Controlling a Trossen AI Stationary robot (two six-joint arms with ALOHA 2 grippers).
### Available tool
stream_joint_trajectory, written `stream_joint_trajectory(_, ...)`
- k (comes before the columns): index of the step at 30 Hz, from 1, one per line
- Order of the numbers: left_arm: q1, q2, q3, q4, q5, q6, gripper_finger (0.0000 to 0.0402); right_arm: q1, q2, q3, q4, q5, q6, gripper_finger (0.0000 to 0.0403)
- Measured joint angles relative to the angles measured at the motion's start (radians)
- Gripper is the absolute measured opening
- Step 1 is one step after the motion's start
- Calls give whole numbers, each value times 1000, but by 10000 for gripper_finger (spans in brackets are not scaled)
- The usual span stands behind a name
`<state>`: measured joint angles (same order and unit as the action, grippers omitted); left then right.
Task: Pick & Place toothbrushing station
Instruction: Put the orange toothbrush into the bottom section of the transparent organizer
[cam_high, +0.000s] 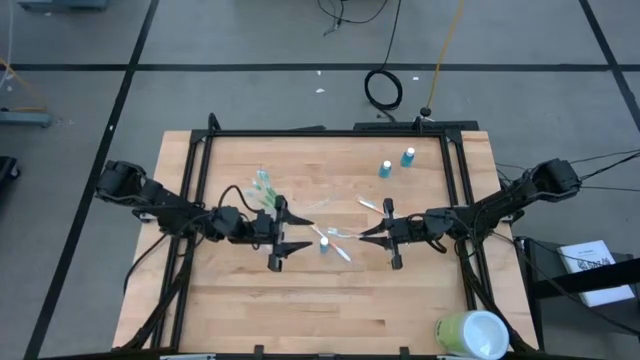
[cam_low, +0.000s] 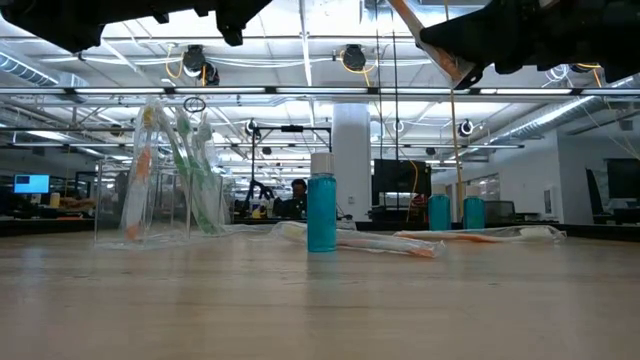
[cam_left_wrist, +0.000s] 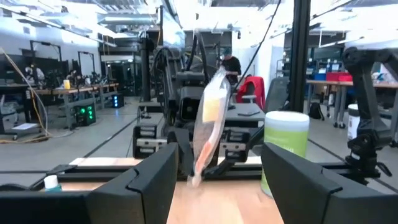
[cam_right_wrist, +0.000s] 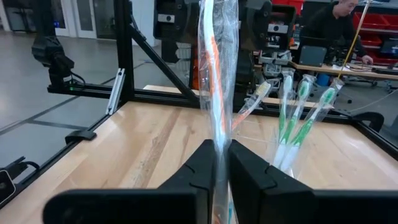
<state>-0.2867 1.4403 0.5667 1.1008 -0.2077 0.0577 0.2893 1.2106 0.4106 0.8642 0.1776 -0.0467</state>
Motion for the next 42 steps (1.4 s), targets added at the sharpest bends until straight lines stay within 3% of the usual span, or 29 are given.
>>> stream_joint_trajectory(17, -1, 0, 19, 22, 13, 17, 237, 0, 0, 0, 0, 0, 1, 24)
stream_joint_trajectory(28, 15, 129, 129, 10, 34, 73, 237, 0, 49, 0, 36, 0, 0, 22)
stream_joint_trajectory(42, 43, 141, 138, 37, 34, 79, 237, 0, 48, 0, 43, 0, -18, 22)
